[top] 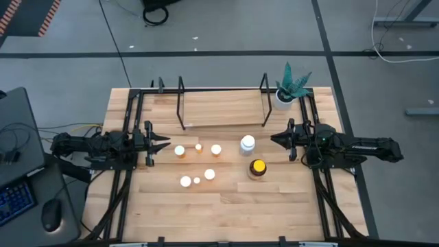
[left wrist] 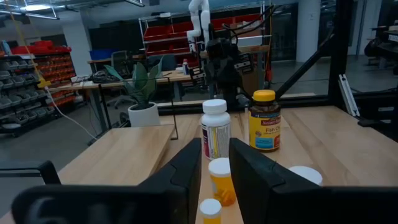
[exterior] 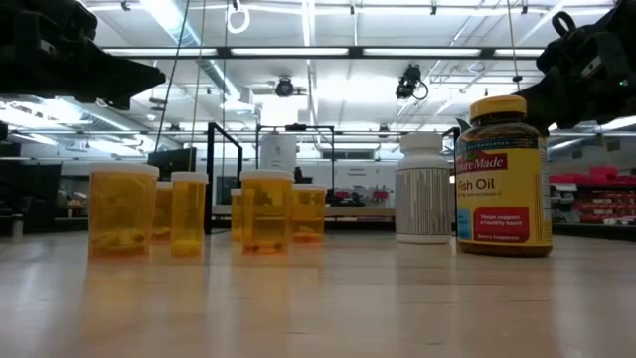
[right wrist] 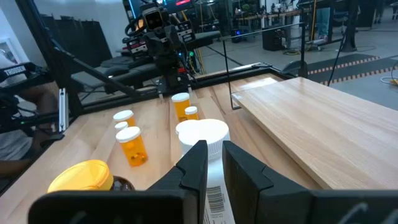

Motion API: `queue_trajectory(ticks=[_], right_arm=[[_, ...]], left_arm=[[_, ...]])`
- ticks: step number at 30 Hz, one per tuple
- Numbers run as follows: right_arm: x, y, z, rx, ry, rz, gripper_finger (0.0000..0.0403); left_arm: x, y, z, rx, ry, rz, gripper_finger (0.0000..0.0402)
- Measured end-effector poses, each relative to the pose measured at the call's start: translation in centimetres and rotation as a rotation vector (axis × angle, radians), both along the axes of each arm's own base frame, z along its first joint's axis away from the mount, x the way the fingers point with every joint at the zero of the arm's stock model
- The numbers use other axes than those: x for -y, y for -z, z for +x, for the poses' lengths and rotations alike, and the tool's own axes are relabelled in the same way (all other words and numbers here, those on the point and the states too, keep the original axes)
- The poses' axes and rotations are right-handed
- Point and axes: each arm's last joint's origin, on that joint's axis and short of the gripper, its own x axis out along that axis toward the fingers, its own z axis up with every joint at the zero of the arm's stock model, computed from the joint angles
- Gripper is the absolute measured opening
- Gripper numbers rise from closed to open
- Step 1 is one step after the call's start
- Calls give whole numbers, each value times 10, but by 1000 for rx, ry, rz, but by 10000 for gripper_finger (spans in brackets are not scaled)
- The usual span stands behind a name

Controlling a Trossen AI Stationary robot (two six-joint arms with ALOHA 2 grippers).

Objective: Pick and place medicine bottles onto shelf by color

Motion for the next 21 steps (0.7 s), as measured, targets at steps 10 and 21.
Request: queue_trajectory(ticks=[10, 21], right_arm=[[0, 0, 0, 0, -1, 0, 57], [0, 0, 0, 0, 0, 0, 57]], left_arm=[[0, 0, 0, 0, 0, 0, 90], [0, 0, 0, 0, 0, 0, 84]])
